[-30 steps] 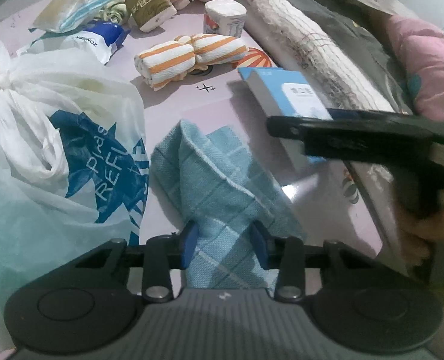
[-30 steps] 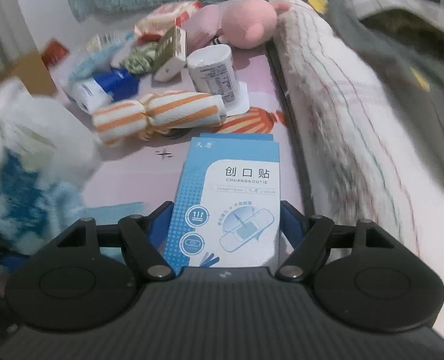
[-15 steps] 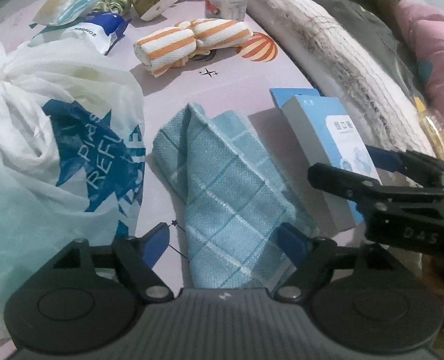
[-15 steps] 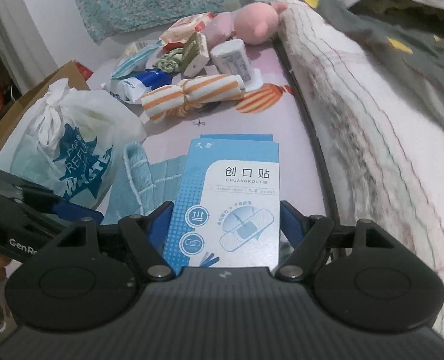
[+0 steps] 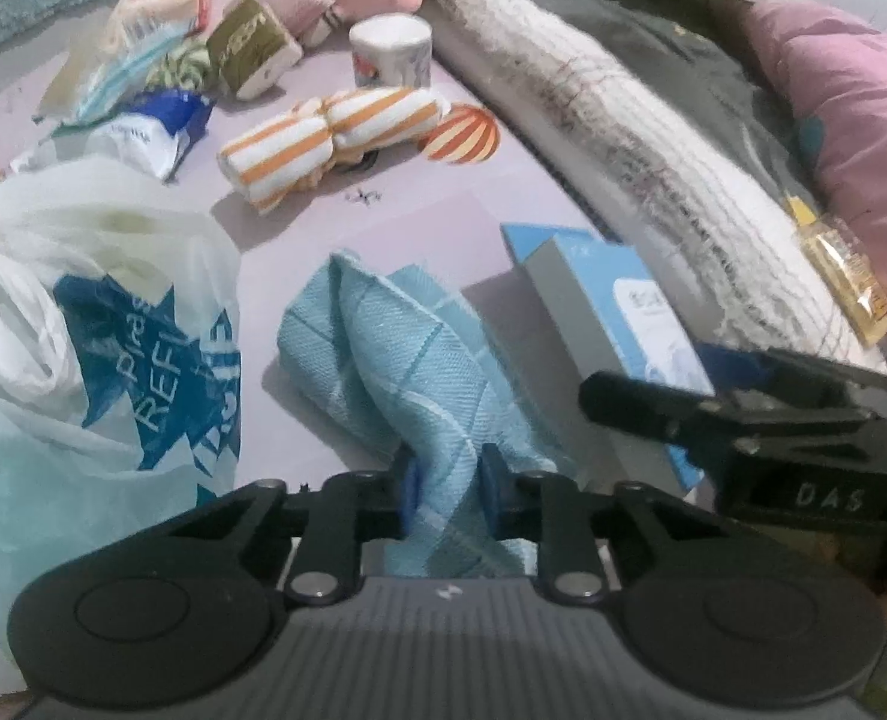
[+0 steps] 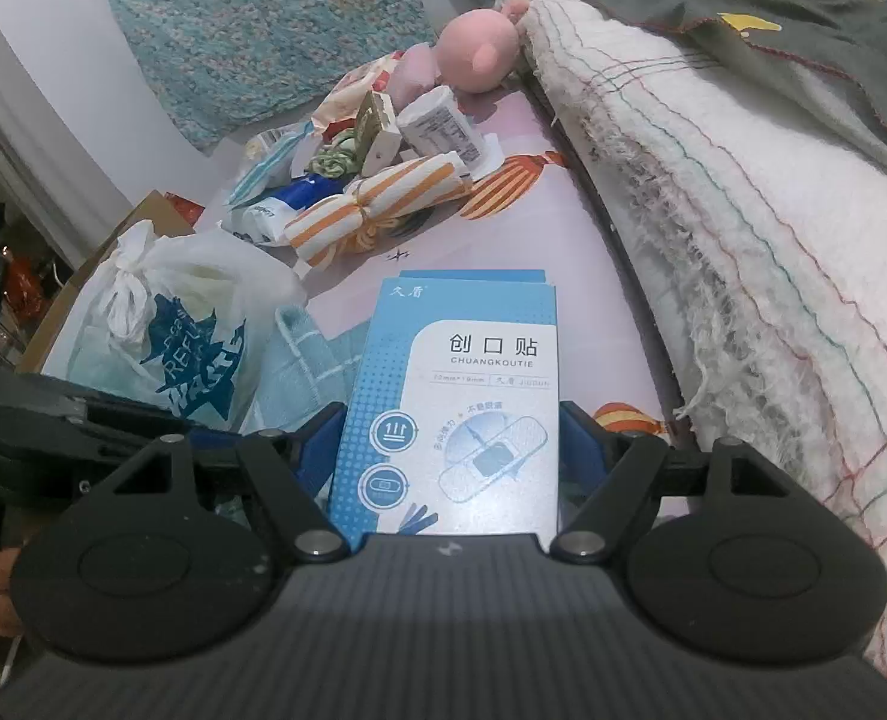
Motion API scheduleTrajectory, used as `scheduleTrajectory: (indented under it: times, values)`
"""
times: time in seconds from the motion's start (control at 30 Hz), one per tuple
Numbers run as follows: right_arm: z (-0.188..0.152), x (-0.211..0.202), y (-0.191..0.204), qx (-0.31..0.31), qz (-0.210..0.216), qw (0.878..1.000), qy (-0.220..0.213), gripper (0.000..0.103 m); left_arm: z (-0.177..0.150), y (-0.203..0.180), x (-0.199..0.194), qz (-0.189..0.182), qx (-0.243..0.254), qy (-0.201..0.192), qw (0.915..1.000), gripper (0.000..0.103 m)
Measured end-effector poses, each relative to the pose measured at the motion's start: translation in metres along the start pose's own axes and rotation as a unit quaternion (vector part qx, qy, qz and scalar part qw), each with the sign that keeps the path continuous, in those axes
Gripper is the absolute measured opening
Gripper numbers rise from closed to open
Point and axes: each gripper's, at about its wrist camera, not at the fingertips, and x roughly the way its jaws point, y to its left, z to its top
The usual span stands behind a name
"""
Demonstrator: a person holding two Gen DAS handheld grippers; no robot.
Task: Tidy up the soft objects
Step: 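Carry the towel in the left tool and box in the right tool into the cardboard box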
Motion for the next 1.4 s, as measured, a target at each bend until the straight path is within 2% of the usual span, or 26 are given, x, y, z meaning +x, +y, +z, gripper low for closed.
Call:
scheduleTrajectory:
  times: [0.27,0.57,0.77,0.93,1.03,1.13,1.27,1.4]
  values:
    - [0.001,-0.021,0.014,0.02,0.039,0.999,-0.02,0.074,-0.002,-0.007,-0.045,-0.018,0.0,-0.06,0.998,0.018]
    - [0.025,-0.056,0.089,-0.041,0.092,0.992,-0.07,0.074,-0.02,0.02,-0.139,-0.013,-0.027,-0.166,0.9857,0.017]
    - [0.056,-0.058,0.15,-0.087,0.161,0.98,-0.08,0.074,-0.033,0.061,-0.207,0.016,-0.063,-0.233,0.9704,0.017]
    - [0.092,-0.03,0.214,-0.118,0.227,0.965,-0.057,0.074,-0.038,0.114,-0.251,0.074,-0.098,-0.265,0.9565,0.017]
    - [0.113,-0.001,0.255,-0.127,0.254,0.958,-0.028,0.074,-0.035,0.152,-0.267,0.122,-0.119,-0.27,0.9477,0.017]
    - [0.135,0.036,0.301,-0.137,0.263,0.955,0.004,0.074,-0.025,0.199,-0.271,0.163,-0.146,-0.258,0.9409,0.017]
    - [0.158,0.087,0.357,-0.15,0.249,0.956,0.037,0.074,-0.015,0.264,-0.26,0.203,-0.181,-0.23,0.9343,0.017]
    - [0.172,0.144,0.407,-0.154,0.234,0.957,0.077,0.074,-0.007,0.321,-0.238,0.229,-0.203,-0.193,0.9324,0.017]
